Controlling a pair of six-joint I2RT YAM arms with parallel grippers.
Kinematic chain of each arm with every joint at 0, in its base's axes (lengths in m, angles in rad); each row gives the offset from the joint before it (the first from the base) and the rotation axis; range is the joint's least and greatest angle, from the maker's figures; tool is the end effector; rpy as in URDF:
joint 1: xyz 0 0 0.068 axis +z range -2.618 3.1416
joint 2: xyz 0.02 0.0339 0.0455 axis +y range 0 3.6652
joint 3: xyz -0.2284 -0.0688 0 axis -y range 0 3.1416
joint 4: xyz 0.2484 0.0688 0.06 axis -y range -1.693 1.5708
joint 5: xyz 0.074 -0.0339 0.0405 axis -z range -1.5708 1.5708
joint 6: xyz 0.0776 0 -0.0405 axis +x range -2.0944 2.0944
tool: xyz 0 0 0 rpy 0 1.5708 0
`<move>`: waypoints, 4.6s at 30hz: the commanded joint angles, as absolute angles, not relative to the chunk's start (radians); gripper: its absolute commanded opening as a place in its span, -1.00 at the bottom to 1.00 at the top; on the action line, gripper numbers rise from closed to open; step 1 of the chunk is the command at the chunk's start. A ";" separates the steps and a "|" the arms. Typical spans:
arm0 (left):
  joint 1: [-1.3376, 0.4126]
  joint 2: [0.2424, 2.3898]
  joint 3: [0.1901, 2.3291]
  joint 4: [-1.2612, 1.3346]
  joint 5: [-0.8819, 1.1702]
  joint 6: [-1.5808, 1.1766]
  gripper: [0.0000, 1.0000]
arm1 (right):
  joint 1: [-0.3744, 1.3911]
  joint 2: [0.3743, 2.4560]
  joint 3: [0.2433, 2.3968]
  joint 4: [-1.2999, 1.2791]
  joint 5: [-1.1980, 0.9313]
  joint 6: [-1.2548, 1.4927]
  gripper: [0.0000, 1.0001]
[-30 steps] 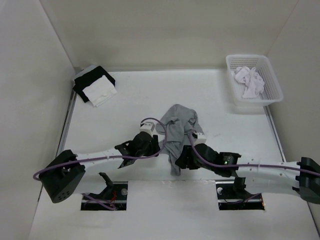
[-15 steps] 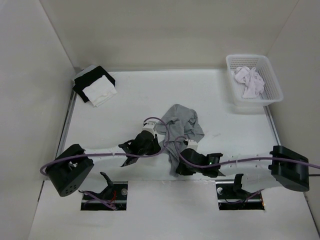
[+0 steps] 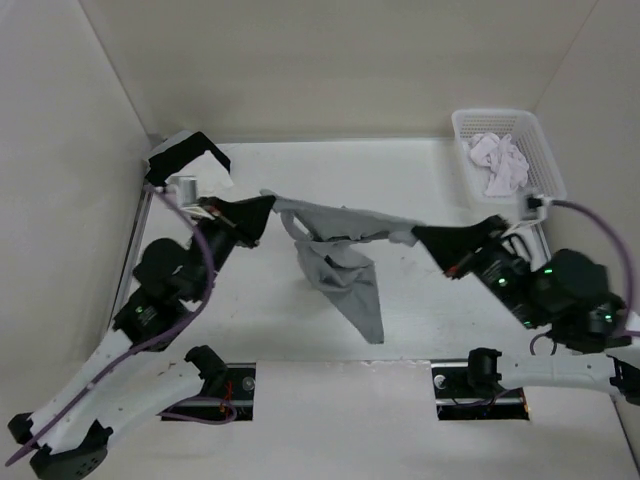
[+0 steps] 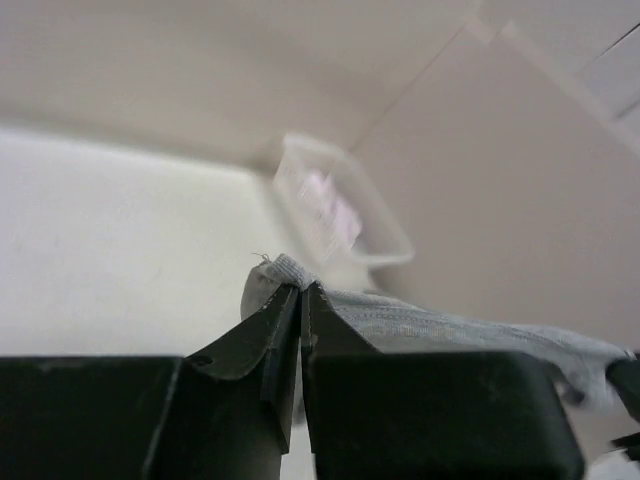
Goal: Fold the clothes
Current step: Flatten the tank top out
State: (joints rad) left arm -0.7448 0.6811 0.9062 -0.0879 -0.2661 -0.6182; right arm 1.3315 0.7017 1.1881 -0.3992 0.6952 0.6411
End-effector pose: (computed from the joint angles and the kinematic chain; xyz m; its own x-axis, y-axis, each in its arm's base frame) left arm 0.1747 -0.1333 0.3916 -0.1861 -0.5890 -0.7864 0.4351 0.6682 -0.6034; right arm 0.0886 0.1536 0.4417 -0.3392 0.5474 -0.7650 -0.4890 0.5921 0.6405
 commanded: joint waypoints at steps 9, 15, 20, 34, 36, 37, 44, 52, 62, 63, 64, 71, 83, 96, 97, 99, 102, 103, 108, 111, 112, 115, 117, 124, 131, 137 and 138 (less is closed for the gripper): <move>-0.763 0.650 1.367 -0.100 -0.523 -0.402 -0.93 | 1.407 0.896 1.699 -0.103 0.743 0.065 -1.00; -0.757 0.784 1.402 -0.051 -0.526 -0.353 -0.92 | 1.322 1.046 1.704 0.005 0.681 -0.005 -1.00; -0.666 0.977 1.319 0.030 -0.537 -0.337 -0.92 | 0.948 1.199 1.648 -0.043 0.449 0.197 -1.00; -0.573 1.347 1.030 0.121 -0.366 -0.515 -0.46 | 0.403 1.721 1.733 0.001 -0.018 0.480 -0.89; -0.614 1.322 0.898 0.129 -0.387 -0.543 -0.42 | 0.337 1.869 1.938 -0.075 -0.060 0.540 -0.91; -0.631 1.303 0.853 0.117 -0.385 -0.548 -0.38 | 0.328 1.903 1.997 -0.099 -0.078 0.554 -0.89; -0.833 1.161 0.626 -0.147 -0.373 -0.661 -0.29 | 0.373 1.763 1.819 -0.141 -0.022 0.517 0.10; -0.966 1.144 0.503 -0.229 -0.260 -0.799 -0.26 | 0.562 1.346 1.068 0.135 0.055 0.543 -0.86; -0.930 1.219 0.445 -0.115 -0.183 -0.798 -0.22 | 0.717 1.085 0.643 0.152 0.164 0.618 -0.58; -0.929 1.230 0.442 -0.107 -0.183 -0.798 -0.24 | 0.720 1.068 0.617 0.155 0.172 0.630 -0.53; -0.926 1.241 0.440 -0.095 -0.178 -0.796 -0.29 | 0.722 1.045 0.580 0.156 0.182 0.649 -0.48; -0.863 1.130 0.469 -0.086 -0.213 -0.778 -0.93 | 0.714 0.913 0.393 0.065 0.227 0.788 -0.17; -0.664 0.712 0.509 -0.246 -0.319 -0.765 -0.94 | 0.749 1.132 0.445 -0.077 0.229 0.876 -0.02; -0.349 0.497 0.537 -0.351 -0.304 -0.690 -0.96 | 0.512 1.428 0.736 0.037 0.244 0.706 -1.00; -0.328 0.495 0.534 -0.373 -0.290 -0.689 -0.96 | 0.490 1.440 0.768 0.025 0.242 0.693 -1.00; -0.308 0.497 0.516 -0.391 -0.269 -0.701 -0.95 | 0.452 1.498 0.853 0.008 0.249 0.658 -0.94; -0.295 0.506 0.462 -0.393 -0.230 -0.741 -0.95 | 0.420 1.555 0.940 -0.006 0.255 0.624 -0.44; -0.295 0.508 0.447 -0.391 -0.216 -0.753 -0.95 | 0.423 1.545 0.940 -0.011 0.261 0.626 -0.28; -0.309 0.506 0.405 -0.371 -0.195 -0.795 -0.95 | 0.522 1.375 0.754 -0.021 0.268 0.685 -0.17; -0.311 0.514 0.403 -0.354 -0.199 -0.787 -0.95 | 0.631 1.240 0.588 -0.061 0.270 0.791 -0.24; -0.311 0.520 0.400 -0.341 -0.196 -0.785 -0.95 | 0.669 1.203 0.553 -0.086 0.271 0.828 -0.25; -0.321 0.560 0.400 -0.302 -0.181 -0.779 -0.96 | 0.777 1.144 0.508 -0.156 0.270 0.911 -0.19; -0.332 0.572 0.400 -0.287 -0.178 -0.775 -0.96 | 0.826 1.155 0.517 -0.196 0.279 0.934 -0.16; -0.350 0.560 0.391 -0.258 -0.175 -0.773 -0.96 | 0.852 1.222 0.535 -0.228 0.321 0.977 -0.23; -0.355 0.535 0.390 -0.249 -0.170 -0.772 -0.96 | 0.858 1.276 0.584 -0.316 0.368 0.992 -0.30; -0.358 0.549 0.399 -0.227 -0.167 -0.762 -0.96 | 0.860 1.304 0.575 -0.304 0.295 0.999 -0.42; -0.358 0.554 0.402 -0.227 -0.167 -0.761 -0.96 | 0.860 1.308 0.572 -0.296 0.282 0.999 -0.47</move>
State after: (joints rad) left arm -0.3500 0.5488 0.3897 -0.2806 -0.1780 -0.7738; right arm 0.8467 1.2896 0.5549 -0.2852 0.3225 0.9798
